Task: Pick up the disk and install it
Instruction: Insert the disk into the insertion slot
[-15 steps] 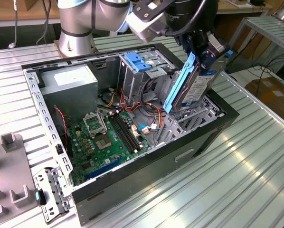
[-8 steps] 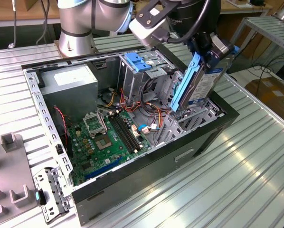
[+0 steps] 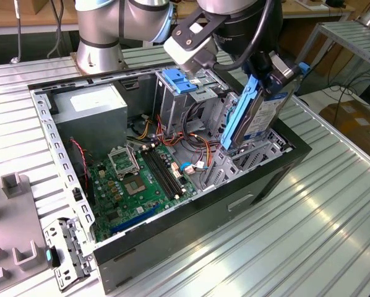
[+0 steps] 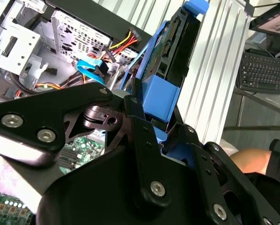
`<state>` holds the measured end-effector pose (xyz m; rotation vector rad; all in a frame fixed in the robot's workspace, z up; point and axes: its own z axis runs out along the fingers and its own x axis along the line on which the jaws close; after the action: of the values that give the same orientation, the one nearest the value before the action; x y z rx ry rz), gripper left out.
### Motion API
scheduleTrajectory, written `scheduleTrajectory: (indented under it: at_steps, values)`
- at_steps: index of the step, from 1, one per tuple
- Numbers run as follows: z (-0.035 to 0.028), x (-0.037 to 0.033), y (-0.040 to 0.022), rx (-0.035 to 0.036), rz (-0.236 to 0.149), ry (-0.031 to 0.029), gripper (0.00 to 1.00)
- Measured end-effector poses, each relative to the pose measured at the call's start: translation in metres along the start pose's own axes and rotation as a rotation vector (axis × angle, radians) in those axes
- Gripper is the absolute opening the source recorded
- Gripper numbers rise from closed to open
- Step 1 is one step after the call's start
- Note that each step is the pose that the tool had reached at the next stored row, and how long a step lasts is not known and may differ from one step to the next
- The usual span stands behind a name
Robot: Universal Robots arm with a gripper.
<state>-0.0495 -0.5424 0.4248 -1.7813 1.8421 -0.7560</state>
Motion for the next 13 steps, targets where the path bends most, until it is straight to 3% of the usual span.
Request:
scheduleTrajectory:
  at_steps: [2,7,8,9,10,11,13]
  values:
    - [0.0007,0.0001,0.0006,0.005,-0.002,-0.0019,0.37]
    - [0.0016,0.0003,0.0011,0.0076,-0.004,-0.004,0.37]
    - [0.0029,0.0002,0.002,0.0169,-0.008,-0.0079,0.37]
    - [0.0042,0.0002,0.0031,0.0268,-0.023,-0.0224,0.37]
    - [0.005,0.0018,0.0042,0.0296,-0.039,-0.0379,0.37]
    - [0.0053,0.0019,0.0046,0.0302,-0.043,-0.0411,0.37]
    - [0.0068,0.002,0.0065,0.0383,-0.041,-0.0397,0.37]
